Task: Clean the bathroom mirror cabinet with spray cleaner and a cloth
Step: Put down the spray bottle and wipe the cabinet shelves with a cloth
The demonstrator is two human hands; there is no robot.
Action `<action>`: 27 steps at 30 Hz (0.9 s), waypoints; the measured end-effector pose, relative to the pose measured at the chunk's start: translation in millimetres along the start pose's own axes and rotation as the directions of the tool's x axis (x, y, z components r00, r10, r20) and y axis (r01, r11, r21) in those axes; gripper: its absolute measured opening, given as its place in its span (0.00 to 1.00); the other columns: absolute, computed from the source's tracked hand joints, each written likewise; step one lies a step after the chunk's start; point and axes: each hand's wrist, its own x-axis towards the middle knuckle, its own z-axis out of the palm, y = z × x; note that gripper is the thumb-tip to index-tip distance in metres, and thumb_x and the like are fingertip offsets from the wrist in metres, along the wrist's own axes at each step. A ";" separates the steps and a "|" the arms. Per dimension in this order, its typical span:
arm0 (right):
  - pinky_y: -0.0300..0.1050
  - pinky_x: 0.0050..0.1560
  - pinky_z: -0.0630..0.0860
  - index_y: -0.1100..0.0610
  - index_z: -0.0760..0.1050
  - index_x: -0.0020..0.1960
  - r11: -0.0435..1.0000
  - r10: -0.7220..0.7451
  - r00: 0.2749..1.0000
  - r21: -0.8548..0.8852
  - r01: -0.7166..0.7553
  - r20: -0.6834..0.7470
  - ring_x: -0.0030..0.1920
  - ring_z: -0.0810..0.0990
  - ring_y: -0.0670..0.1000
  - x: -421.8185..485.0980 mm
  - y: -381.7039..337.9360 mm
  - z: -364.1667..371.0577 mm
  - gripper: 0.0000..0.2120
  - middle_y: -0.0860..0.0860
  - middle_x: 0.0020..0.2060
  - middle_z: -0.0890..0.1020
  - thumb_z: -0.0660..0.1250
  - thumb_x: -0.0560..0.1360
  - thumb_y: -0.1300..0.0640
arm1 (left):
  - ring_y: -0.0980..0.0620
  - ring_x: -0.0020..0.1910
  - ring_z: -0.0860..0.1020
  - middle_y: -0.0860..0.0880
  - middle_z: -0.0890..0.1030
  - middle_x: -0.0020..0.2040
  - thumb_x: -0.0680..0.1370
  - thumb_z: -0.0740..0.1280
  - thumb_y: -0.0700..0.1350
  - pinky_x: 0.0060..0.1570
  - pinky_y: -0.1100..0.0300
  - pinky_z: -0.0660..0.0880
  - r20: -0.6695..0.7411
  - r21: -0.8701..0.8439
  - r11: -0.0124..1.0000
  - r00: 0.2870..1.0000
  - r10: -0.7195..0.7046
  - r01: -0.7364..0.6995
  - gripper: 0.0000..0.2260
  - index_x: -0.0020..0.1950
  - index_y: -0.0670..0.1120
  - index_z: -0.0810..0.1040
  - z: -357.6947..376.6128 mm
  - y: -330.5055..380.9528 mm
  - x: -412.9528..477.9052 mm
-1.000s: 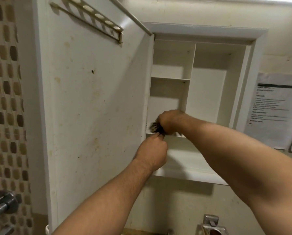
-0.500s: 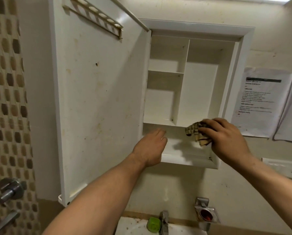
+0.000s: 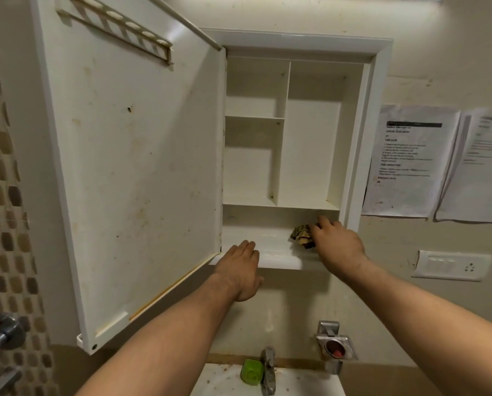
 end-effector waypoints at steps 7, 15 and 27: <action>0.47 0.40 0.77 0.55 0.81 0.56 0.994 0.110 0.962 -0.027 -0.106 0.250 0.48 0.83 0.54 37.7 -33.6 9.5 0.10 0.52 0.49 0.83 0.64 0.78 0.61 | 0.49 0.83 0.37 0.47 0.35 0.83 0.86 0.52 0.58 0.81 0.54 0.40 -0.061 -0.085 0.995 0.997 0.041 -0.046 0.34 0.84 0.44 0.40 25.9 -10.6 -3.3; 0.48 0.49 0.80 0.55 0.81 0.55 0.968 -0.087 0.953 0.251 0.012 0.291 0.50 0.82 0.56 84.2 -102.4 6.2 0.11 0.53 0.51 0.84 0.65 0.78 0.51 | 0.48 0.83 0.41 0.44 0.41 0.85 0.83 0.57 0.58 0.79 0.56 0.36 -0.153 -0.140 0.988 0.987 0.048 -0.070 0.37 0.84 0.43 0.44 37.7 -9.4 -4.8; 0.52 0.54 0.75 0.50 0.75 0.46 0.965 -0.095 0.905 -0.185 0.186 0.415 0.45 0.78 0.53 53.0 -23.1 4.6 0.12 0.49 0.41 0.78 0.58 0.82 0.46 | 0.49 0.83 0.38 0.47 0.35 0.83 0.83 0.58 0.57 0.78 0.57 0.36 -0.142 -0.146 0.988 0.990 0.025 -0.046 0.38 0.84 0.45 0.41 41.5 -10.2 -3.6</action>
